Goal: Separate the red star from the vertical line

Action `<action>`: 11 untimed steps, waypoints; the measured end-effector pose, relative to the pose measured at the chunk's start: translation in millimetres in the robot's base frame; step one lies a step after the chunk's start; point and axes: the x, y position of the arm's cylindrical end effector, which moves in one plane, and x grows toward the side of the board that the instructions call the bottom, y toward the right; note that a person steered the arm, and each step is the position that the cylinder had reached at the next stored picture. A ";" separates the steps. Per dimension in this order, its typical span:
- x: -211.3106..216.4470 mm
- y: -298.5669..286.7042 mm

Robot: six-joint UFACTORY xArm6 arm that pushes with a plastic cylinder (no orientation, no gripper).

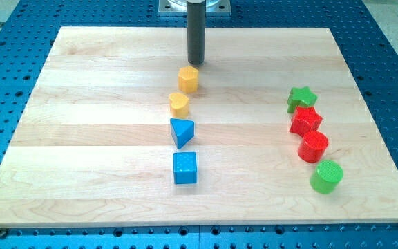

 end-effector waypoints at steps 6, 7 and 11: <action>74.3 243.0; 130.7 249.0; 171.4 117.3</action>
